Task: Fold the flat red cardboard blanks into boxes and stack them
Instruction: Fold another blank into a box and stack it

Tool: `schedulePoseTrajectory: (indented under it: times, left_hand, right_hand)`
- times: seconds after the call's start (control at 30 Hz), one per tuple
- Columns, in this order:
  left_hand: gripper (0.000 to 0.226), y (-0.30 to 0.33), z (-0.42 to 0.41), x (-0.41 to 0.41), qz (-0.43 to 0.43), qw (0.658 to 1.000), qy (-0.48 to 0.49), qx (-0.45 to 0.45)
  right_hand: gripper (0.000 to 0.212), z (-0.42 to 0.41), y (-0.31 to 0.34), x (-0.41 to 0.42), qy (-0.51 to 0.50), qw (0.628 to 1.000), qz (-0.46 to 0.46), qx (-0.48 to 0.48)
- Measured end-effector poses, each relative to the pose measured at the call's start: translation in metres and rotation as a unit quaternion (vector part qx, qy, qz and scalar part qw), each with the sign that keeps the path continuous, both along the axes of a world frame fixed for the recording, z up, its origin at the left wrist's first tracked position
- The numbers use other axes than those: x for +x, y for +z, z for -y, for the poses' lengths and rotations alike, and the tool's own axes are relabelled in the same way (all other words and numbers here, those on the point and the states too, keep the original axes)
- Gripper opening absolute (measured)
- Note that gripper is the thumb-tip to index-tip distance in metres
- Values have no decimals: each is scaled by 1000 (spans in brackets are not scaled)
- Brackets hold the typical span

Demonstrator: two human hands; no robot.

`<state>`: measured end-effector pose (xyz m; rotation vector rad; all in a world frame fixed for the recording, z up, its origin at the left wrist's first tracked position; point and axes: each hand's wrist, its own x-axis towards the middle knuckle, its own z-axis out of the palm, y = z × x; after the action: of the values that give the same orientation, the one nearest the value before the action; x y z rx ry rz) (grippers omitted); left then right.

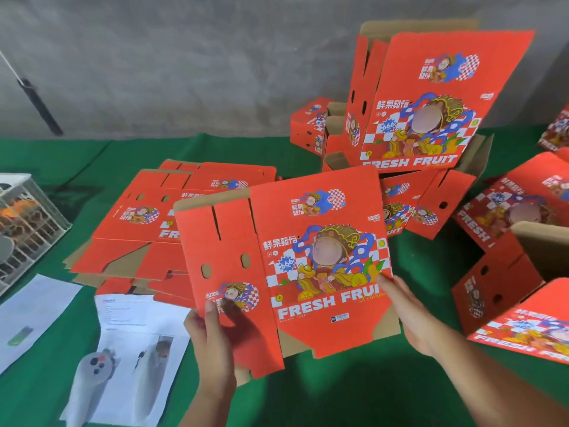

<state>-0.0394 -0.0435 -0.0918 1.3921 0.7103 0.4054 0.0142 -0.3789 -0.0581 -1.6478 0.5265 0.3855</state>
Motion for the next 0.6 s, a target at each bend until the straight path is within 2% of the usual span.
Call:
schedulePoseTrajectory:
  times: [0.07, 0.13, 0.2, 0.27, 0.37, 0.5, 0.57, 0.6]
  left_hand:
    - [32, 6, 5, 0, 11, 1000, -28, 5]
    - [34, 14, 14, 1, 26, 998, -59, 17]
    - [25, 22, 23, 3, 47, 993, -92, 50]
    - [22, 26, 30, 6, 55, 986, -122, 97]
    - [37, 30, 36, 13, 40, 984, -133, 113]
    - [55, 31, 38, 29, 15, 983, -150, 109]
    - [56, 30, 45, 32, 1, 979, -180, 94]
    - [56, 28, 48, 32, 6, 977, -190, 93]
  right_hand:
    - [49, 5, -2, -1, -4, 1000, 7, 13]
    - [57, 10, -2, -4, -12, 1000, 25, 8]
    - [75, 17, -2, -8, -33, 998, 50, -17]
    - [80, 26, 0, -14, -58, 995, 75, -41]
    - [75, 49, -2, -26, -90, 988, 83, -96]
    - [73, 77, -4, -46, -71, 981, 61, -167]
    - [46, 81, -3, -53, -62, 980, 95, -162]
    - [31, 82, -6, -56, -67, 983, 113, -126]
